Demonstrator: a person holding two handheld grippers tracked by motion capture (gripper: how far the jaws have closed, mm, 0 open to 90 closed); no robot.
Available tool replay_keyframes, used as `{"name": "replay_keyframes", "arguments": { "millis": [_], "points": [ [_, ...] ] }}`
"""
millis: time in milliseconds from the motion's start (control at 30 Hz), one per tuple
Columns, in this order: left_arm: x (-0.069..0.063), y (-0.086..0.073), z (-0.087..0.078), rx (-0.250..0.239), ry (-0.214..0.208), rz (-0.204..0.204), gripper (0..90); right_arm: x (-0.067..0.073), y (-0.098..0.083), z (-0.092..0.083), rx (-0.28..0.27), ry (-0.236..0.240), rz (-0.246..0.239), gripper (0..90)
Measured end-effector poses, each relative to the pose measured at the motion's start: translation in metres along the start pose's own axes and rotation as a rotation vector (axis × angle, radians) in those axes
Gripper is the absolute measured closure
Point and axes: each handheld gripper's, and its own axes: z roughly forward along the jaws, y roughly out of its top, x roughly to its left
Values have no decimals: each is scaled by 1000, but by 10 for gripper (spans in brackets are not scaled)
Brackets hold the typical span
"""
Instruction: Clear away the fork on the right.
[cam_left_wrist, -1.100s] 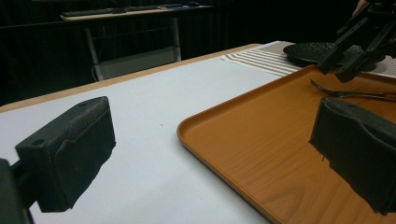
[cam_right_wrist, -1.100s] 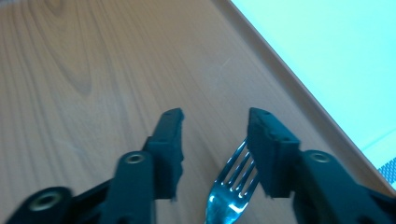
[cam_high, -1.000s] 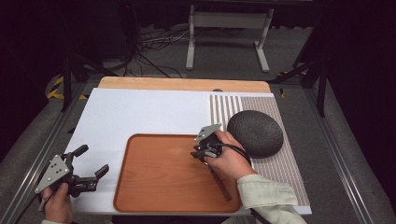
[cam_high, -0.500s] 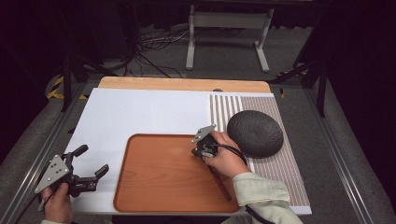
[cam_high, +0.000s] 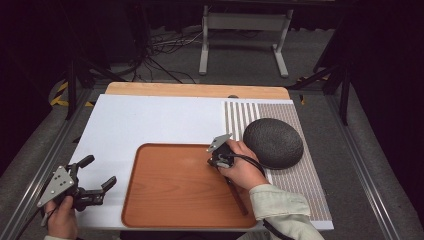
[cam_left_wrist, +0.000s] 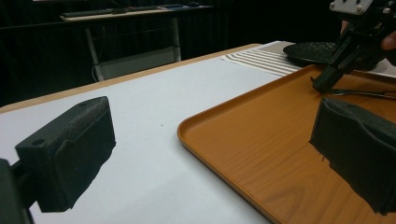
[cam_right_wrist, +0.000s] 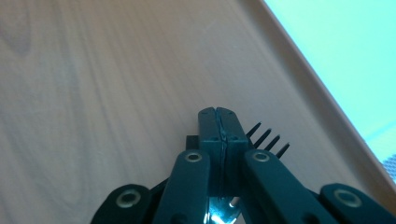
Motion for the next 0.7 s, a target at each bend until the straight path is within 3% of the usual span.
{"name": "replay_keyframes", "arguments": {
  "millis": [700],
  "points": [
    [0, 0, 1, 2, -2, -2, 7, -17, -14, -10, 29, -62, 52, 900]
  ]
}}
